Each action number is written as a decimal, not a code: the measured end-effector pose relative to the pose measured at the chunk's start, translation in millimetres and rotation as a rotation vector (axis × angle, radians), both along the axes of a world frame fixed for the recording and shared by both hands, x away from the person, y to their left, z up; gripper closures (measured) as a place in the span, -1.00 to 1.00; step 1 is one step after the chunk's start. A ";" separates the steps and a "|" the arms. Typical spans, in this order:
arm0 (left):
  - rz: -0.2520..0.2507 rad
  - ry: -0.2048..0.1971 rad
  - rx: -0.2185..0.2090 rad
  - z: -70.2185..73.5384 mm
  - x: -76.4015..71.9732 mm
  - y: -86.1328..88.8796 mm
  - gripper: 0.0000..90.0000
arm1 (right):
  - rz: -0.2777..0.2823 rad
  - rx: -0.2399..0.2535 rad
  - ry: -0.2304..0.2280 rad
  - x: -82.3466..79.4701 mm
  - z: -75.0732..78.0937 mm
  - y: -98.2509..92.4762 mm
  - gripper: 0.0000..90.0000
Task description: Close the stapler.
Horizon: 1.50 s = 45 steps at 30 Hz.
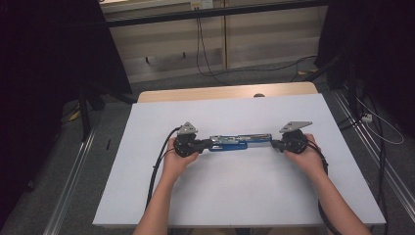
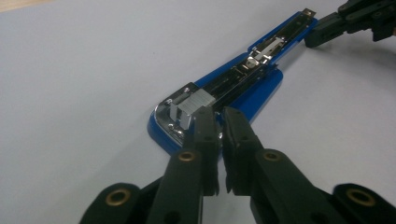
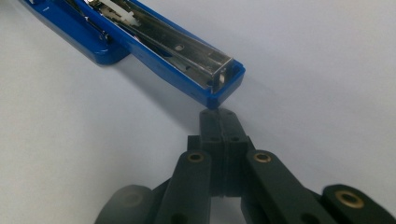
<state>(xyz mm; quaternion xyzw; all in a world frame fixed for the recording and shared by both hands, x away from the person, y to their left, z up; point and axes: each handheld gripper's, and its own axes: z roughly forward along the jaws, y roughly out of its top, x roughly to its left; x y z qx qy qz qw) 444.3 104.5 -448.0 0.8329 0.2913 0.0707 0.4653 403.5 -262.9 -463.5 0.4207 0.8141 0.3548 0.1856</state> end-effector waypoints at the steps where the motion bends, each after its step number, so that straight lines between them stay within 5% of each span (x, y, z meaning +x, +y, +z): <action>1: -0.005 -0.004 0.004 -1.1 0.3 -0.6 0.95 | -0.001 0.001 0.001 0.0 0.0 -0.1 1.00; 8: -0.009 -0.007 0.042 -7.6 1.8 -3.4 1.00 | 0.001 0.011 0.003 1.1 -0.4 -0.5 1.00; 45: -0.004 -0.045 0.038 -12.4 2.3 -3.7 1.00 | 0.007 0.049 -0.026 1.5 5.3 1.0 1.00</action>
